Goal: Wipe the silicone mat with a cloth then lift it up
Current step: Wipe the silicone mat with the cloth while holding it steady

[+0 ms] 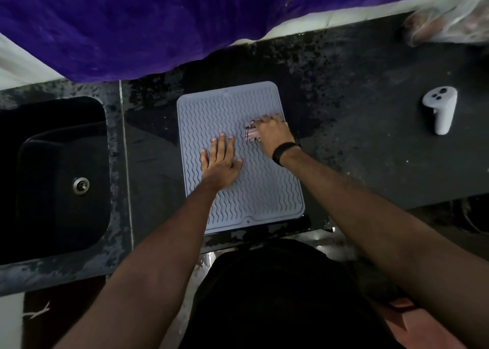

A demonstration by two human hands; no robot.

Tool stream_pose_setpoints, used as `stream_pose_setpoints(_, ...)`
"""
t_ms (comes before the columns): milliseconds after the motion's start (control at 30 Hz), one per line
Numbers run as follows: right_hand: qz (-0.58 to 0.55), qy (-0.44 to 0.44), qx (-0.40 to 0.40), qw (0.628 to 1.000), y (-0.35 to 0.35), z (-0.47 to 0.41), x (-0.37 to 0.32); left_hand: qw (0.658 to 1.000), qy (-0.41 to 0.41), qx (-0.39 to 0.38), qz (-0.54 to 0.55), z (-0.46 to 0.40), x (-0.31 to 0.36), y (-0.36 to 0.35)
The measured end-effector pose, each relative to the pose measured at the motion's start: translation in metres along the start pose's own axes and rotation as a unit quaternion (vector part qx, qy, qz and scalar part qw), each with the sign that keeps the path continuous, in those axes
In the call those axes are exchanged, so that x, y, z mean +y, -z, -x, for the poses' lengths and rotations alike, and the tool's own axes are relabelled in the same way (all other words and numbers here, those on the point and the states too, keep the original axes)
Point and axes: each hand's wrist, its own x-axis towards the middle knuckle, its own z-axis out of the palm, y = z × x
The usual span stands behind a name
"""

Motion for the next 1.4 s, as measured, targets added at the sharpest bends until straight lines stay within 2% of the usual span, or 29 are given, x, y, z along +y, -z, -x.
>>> stream_pose_setpoints(200,0.003,0.019,-0.005,1.0,-0.025,0.074,0.011,1.0,0.003,0.001,0.005,0.001,0.001,0.001)
stream_pose_setpoints(333,-0.013,0.022,-0.054,0.998,-0.025,0.108,0.017,1.0,0.001,0.002,0.004,0.0,0.001,0.0)
stream_pose_setpoints(433,-0.052,0.01,-0.057,0.997,-0.015,0.102,0.021,1.0,0.0,0.003,0.003,0.0,0.0,-0.001)
stream_pose_setpoints(533,-0.086,-0.019,0.034,0.996,-0.001,0.07,0.02,1.0,-0.003,0.002,0.0,-0.001,-0.001,-0.002)
stream_pose_setpoints(600,-0.074,-0.03,0.064,0.995,0.004,0.046,0.018,1.0,0.002,0.004,-0.006,-0.001,-0.001,-0.002)
stream_pose_setpoints(733,-0.019,-0.045,-0.001,0.999,-0.004,0.026,0.017,1.0,0.009,0.002,-0.009,-0.002,0.0,-0.002)
stream_pose_setpoints(900,0.02,-0.026,0.002,0.999,-0.024,0.063,0.023,1.0,0.011,0.002,-0.007,-0.002,0.001,-0.002)
stream_pose_setpoints(1000,0.011,-0.014,0.005,1.0,-0.035,0.098,0.028,1.0,0.011,0.002,-0.008,-0.002,0.001,-0.001)
stream_pose_setpoints(1167,-0.015,-0.002,-0.039,0.999,-0.024,0.112,0.037,1.0,0.008,0.005,-0.009,-0.003,0.0,-0.003)
stream_pose_setpoints(1400,-0.057,-0.037,0.061,0.996,0.008,0.032,0.038,1.0,-0.001,0.019,-0.008,-0.003,-0.002,-0.005)
